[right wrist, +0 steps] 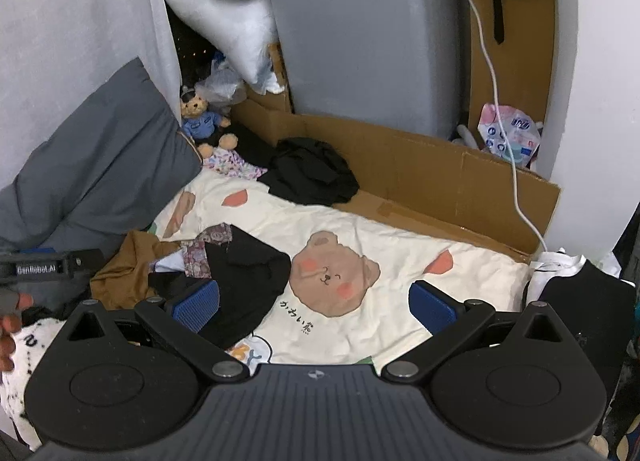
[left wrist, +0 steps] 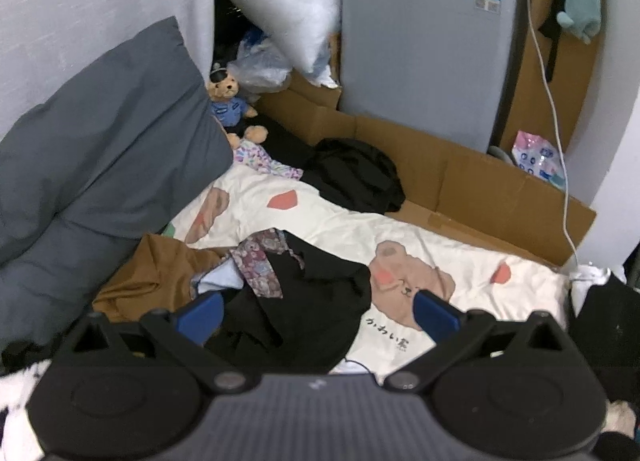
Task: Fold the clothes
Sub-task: 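Move both grippers toward the clothes pile on the bed, then lower the left gripper onto the black trousers and close it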
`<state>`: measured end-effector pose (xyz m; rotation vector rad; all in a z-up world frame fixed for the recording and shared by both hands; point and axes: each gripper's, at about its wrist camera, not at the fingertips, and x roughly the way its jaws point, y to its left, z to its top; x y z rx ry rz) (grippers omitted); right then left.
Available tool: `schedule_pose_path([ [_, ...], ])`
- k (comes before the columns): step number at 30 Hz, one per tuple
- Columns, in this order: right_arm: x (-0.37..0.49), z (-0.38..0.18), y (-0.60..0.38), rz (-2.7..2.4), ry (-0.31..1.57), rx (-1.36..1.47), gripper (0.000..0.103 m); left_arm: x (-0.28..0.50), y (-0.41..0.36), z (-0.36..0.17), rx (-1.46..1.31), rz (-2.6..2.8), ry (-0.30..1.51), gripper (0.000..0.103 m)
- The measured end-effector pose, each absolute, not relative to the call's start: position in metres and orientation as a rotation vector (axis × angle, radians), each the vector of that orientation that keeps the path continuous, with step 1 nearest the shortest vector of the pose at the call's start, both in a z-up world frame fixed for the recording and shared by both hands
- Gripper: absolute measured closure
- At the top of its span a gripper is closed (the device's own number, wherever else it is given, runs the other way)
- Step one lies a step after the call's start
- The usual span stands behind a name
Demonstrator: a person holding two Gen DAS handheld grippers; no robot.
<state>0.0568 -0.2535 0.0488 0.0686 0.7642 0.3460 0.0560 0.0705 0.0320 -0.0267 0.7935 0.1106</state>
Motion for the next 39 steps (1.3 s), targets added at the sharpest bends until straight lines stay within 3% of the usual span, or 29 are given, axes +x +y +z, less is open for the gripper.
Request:
schedule_pose_path([
  [18, 0.083, 0.022, -0.196, 0.502, 0.853, 0.063, 0.000, 0.082, 0.161, -0.053, -0.158, 0.065, 1.011, 0.032],
  [30, 0.078, 0.012, -0.196, 0.592, 0.885, 0.037, 0.008, 0.105, 0.206, -0.135, -0.210, 0.132, 1.129, 0.031],
  [39, 0.085, 0.012, -0.209, 0.562, 0.892, 0.073, 0.008, 0.117, 0.240, -0.204, -0.261, 0.222, 1.207, 0.027],
])
